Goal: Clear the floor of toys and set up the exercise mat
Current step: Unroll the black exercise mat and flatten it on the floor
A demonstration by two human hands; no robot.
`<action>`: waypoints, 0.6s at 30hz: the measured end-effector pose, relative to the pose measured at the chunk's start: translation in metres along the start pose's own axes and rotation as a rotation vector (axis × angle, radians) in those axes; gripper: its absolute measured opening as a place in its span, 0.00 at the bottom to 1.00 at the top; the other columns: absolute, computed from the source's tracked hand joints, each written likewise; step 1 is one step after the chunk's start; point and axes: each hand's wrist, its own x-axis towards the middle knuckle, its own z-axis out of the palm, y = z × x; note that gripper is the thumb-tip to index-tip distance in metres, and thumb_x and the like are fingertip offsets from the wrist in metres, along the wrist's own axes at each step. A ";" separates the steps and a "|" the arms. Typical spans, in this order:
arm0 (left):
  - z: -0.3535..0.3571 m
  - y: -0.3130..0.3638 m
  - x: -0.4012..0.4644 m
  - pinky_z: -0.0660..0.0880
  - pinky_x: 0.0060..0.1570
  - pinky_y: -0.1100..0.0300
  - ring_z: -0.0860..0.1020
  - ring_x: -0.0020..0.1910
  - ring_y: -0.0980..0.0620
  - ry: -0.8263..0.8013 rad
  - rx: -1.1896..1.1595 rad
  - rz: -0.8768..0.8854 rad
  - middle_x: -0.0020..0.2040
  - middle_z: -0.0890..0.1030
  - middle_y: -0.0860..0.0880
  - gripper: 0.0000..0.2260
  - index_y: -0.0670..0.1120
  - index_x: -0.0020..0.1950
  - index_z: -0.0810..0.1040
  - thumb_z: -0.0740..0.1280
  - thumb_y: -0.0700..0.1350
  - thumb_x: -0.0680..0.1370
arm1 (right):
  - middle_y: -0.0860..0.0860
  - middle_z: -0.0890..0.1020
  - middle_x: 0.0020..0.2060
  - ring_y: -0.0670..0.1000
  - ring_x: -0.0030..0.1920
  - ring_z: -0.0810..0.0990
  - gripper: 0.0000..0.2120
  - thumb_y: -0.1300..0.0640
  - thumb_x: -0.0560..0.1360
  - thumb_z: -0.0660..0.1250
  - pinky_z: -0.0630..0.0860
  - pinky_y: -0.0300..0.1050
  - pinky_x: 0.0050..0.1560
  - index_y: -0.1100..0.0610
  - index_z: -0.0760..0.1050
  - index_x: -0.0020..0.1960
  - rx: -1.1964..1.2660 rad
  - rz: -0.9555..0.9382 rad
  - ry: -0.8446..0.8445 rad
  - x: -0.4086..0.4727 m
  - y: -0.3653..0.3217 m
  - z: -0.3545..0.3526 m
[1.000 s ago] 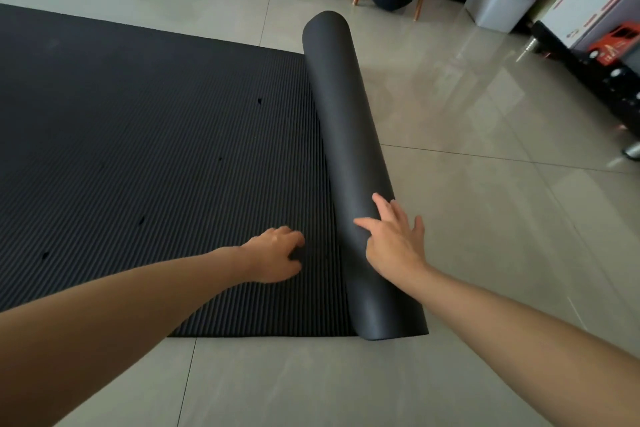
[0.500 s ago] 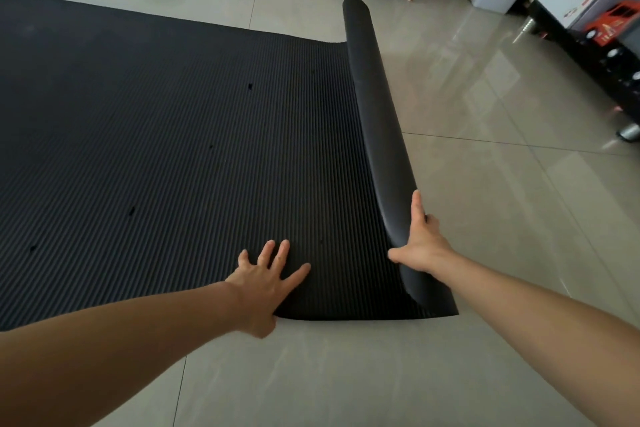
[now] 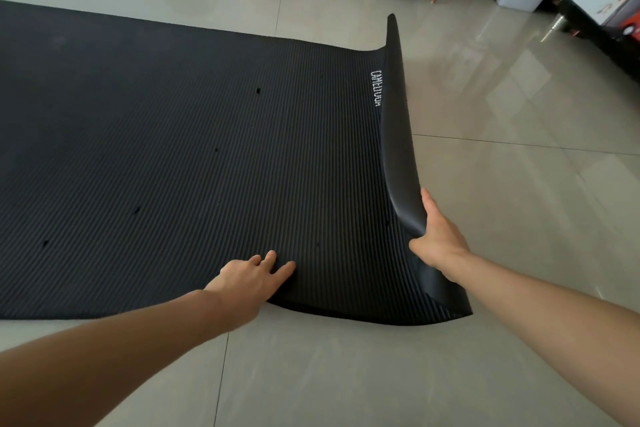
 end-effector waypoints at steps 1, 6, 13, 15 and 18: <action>0.002 -0.005 -0.005 0.74 0.49 0.55 0.62 0.71 0.43 -0.010 0.000 -0.013 0.76 0.49 0.40 0.35 0.51 0.76 0.39 0.58 0.36 0.77 | 0.54 0.72 0.63 0.53 0.41 0.78 0.45 0.68 0.73 0.62 0.78 0.48 0.39 0.39 0.40 0.74 0.021 -0.011 -0.008 0.000 -0.005 0.004; 0.007 -0.025 -0.014 0.74 0.48 0.57 0.63 0.71 0.44 -0.030 0.014 -0.044 0.77 0.49 0.41 0.34 0.50 0.76 0.40 0.56 0.36 0.78 | 0.51 0.73 0.61 0.50 0.44 0.76 0.45 0.69 0.71 0.63 0.71 0.40 0.35 0.38 0.46 0.74 0.202 -0.044 -0.068 0.005 -0.016 0.007; 0.018 -0.012 -0.005 0.58 0.71 0.47 0.44 0.75 0.40 -0.104 -0.108 -0.052 0.76 0.40 0.40 0.38 0.51 0.75 0.36 0.61 0.43 0.76 | 0.54 0.77 0.50 0.55 0.46 0.77 0.23 0.67 0.70 0.64 0.75 0.47 0.43 0.56 0.68 0.63 0.312 0.156 -0.054 0.020 0.041 -0.037; 0.020 -0.008 -0.002 0.46 0.72 0.42 0.36 0.74 0.39 -0.147 -0.149 -0.030 0.75 0.34 0.40 0.40 0.52 0.74 0.33 0.62 0.53 0.76 | 0.57 0.79 0.52 0.58 0.49 0.78 0.13 0.65 0.73 0.66 0.77 0.52 0.50 0.59 0.73 0.57 0.287 0.221 -0.113 0.023 0.063 -0.039; 0.015 0.001 0.012 0.36 0.70 0.42 0.30 0.72 0.42 -0.119 -0.162 0.043 0.73 0.29 0.43 0.41 0.52 0.74 0.32 0.59 0.63 0.75 | 0.59 0.80 0.52 0.58 0.50 0.79 0.10 0.61 0.75 0.66 0.76 0.53 0.54 0.61 0.76 0.55 0.309 0.224 -0.092 0.026 0.080 -0.038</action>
